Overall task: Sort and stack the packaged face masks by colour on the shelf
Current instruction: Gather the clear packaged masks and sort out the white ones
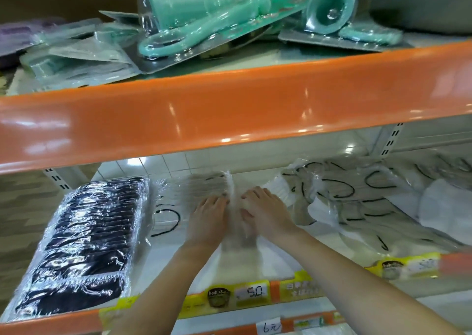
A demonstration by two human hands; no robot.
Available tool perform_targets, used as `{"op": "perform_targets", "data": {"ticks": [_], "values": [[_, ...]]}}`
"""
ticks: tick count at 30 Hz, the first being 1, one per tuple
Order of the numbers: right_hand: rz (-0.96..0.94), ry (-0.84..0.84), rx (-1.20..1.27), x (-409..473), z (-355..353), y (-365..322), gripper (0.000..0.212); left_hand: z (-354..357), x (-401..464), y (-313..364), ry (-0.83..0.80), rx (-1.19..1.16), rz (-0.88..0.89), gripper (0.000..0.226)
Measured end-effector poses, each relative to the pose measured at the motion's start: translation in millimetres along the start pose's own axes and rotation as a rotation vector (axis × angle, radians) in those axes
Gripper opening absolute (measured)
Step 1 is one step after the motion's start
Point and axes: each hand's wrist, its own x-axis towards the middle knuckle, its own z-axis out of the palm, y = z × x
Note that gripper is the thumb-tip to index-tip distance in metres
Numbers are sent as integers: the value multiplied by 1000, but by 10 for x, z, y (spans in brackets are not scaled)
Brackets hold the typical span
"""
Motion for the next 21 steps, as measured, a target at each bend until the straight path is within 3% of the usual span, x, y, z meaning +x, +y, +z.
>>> {"op": "perform_targets", "data": {"ticks": [9,12,14,17,21], "values": [[140,36,-48,-351,-450,740,39,323,255,1026,-14,-17,166,34],[181,72,-7,-472,-574,996,36,423,330,1362,12,-75,218,29],[216,101,-2,-562,-660,1170,34,548,358,1518,43,-72,255,14],[229,72,-55,-693,-780,1409,37,667,405,1770,50,-90,288,38],[271,41,-115,-838,-904,1716,47,807,459,2040,81,-37,345,24]]}}
